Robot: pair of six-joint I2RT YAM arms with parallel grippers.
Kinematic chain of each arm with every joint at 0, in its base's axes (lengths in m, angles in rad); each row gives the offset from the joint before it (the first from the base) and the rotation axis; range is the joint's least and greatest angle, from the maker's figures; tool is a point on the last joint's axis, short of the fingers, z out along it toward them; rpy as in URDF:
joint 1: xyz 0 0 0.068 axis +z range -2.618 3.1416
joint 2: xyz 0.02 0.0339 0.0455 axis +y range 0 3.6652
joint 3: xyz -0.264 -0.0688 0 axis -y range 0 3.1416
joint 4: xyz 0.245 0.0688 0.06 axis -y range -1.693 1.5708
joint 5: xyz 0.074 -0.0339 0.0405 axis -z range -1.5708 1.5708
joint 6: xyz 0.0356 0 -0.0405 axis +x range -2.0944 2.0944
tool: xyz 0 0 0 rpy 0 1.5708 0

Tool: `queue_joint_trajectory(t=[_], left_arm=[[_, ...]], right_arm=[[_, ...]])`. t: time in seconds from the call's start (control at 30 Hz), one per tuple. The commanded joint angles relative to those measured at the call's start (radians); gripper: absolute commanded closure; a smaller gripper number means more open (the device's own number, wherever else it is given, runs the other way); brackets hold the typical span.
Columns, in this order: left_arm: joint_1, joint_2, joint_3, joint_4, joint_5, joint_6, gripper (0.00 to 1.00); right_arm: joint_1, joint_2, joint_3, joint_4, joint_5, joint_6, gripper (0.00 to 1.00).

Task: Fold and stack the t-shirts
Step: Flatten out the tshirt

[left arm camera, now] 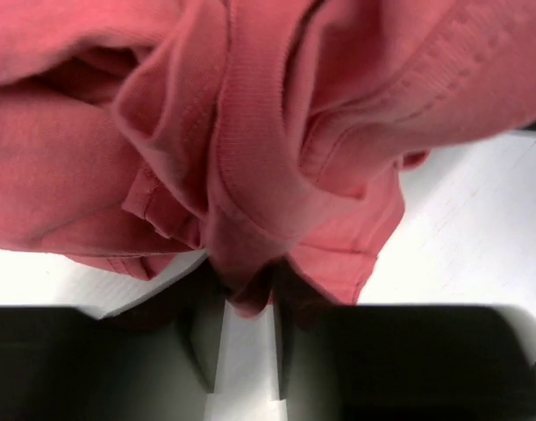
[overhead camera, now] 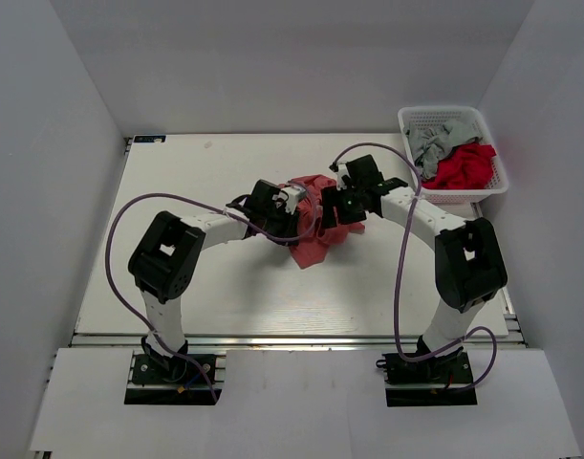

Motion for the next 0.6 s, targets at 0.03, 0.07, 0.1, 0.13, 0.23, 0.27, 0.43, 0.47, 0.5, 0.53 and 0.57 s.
queue_joint_trajectory(t=[0.03,0.07,0.1,0.13,0.23,0.27,0.43,0.47,0.5,0.53,0.57], left_arm=[[-0.007,-0.02,0.053,-0.003,0.0,0.008,0.81],[-0.007,-0.032,0.053,-0.004,0.0,0.008,0.85],[-0.007,-0.041,0.053,-0.004,-0.009,-0.001,0.89],[-0.007,-0.05,0.053,-0.004,-0.009,-0.001,0.91],[-0.007,-0.079,0.044,-0.022,-0.009,-0.001,0.92],[-0.007,-0.079,0.044,-0.037,-0.009,-0.001,0.94],[-0.007,-0.148,0.035,-0.067,-0.035,-0.001,1.0],[-0.007,-0.158,0.035,-0.079,-0.049,-0.001,1.0],[-0.007,-0.158,0.044,-0.088,-0.073,-0.01,1.0],[-0.007,-0.173,0.055,-0.103,-0.09,-0.01,1.0],[-0.007,-0.185,0.069,-0.14,-0.126,-0.01,1.0]], right_arm=[[0.006,0.023,-0.01,0.035,-0.016,0.037,0.34],[0.009,0.044,-0.002,0.039,-0.023,0.038,0.34],[0.009,0.052,0.008,0.039,-0.026,0.046,0.36],[0.012,0.061,0.015,0.038,-0.041,0.05,0.36],[0.018,0.1,0.033,0.041,-0.05,0.069,0.37],[0.021,0.11,0.039,0.042,-0.044,0.075,0.4],[0.023,0.136,0.028,0.059,0.02,0.13,0.77],[0.021,0.133,0.024,0.067,0.041,0.139,1.0],[0.023,0.117,0.022,0.062,0.052,0.145,1.0],[0.018,0.104,0.024,0.061,0.068,0.156,1.0],[0.018,0.091,0.024,0.059,0.127,0.155,1.0]])
